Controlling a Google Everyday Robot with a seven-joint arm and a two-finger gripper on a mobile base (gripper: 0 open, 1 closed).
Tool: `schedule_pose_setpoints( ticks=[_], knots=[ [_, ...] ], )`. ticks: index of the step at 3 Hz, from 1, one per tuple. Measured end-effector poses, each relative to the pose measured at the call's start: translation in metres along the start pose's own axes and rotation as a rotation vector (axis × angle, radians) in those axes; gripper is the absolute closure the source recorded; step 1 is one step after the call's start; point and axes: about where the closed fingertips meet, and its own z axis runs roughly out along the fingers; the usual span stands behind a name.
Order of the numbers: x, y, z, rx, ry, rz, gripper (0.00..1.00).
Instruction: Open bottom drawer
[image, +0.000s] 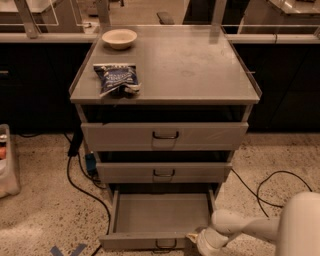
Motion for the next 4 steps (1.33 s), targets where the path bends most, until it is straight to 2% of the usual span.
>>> schedule_pose_setpoints(
  ticks=[1, 2, 3, 4],
  knots=[
    [0.008, -0.023, 0.007, -0.017, 0.037, -0.007, 0.0],
    [0.016, -0.033, 0.016, -0.047, 0.057, -0.002, 0.0],
    [0.018, -0.016, 0.023, -0.1, 0.058, 0.038, 0.0],
    [0.006, 0.031, 0.021, -0.117, 0.02, 0.059, 0.0]
  ],
)
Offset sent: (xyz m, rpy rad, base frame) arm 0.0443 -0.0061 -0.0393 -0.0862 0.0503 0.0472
